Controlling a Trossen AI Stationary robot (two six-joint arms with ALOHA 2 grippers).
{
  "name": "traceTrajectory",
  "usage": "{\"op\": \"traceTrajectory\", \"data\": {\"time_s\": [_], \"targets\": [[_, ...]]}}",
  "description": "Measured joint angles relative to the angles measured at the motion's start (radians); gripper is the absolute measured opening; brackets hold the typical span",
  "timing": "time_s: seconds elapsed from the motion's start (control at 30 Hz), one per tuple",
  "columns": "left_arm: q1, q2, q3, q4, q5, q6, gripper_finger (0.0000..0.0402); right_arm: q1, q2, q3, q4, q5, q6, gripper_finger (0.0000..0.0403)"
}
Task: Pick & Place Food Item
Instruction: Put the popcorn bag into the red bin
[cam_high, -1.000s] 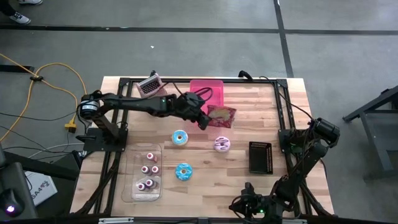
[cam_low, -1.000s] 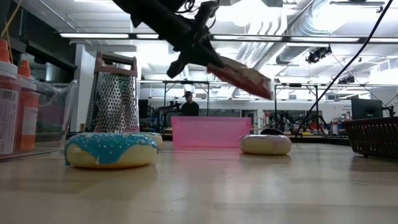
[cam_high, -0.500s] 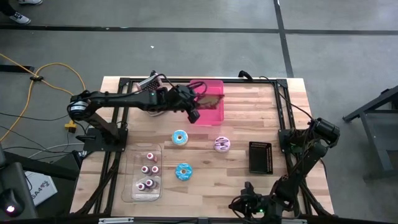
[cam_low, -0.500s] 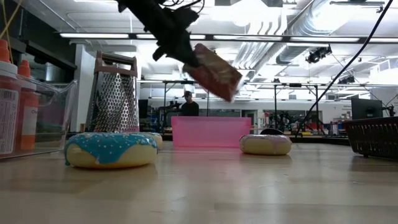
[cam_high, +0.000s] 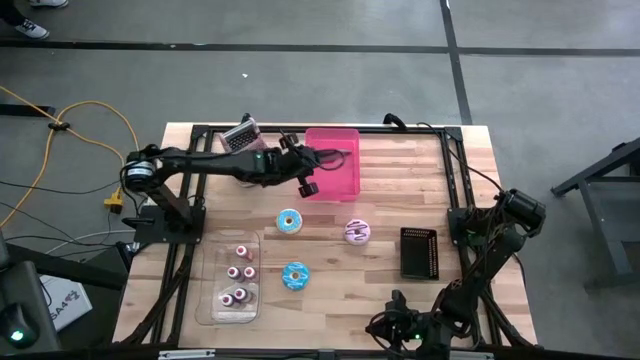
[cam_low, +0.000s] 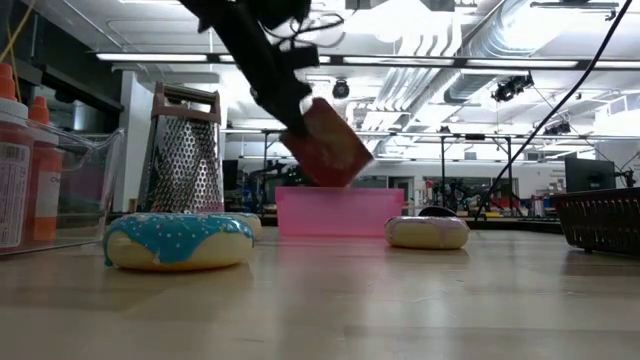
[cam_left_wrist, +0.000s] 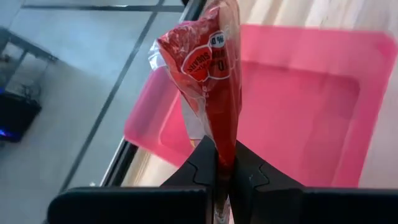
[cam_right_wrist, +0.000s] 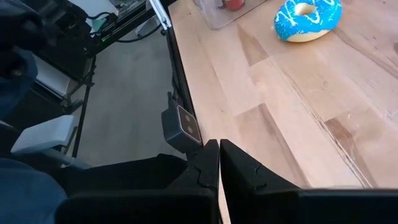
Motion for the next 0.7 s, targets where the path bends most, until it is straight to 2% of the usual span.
{"op": "traceTrajectory", "data": {"time_s": [0.17,0.53,0.7], "targets": [[-0.004,0.059,-0.001,0.038,-0.123,0.12,0.0008,-0.001,0.0,0.0,-0.007,0.0,-0.002,0.0002],[-0.004,0.141,0.0,0.08,-0.121,0.224,0.0008,-0.007,0.0,0.0,-0.02,0.001,0.0,0.0002],[-0.003,0.152,0.0,0.095,-0.179,0.227,0.0022,-0.006,0.0,0.0,-0.022,-0.002,0.0,0.0002]]}}
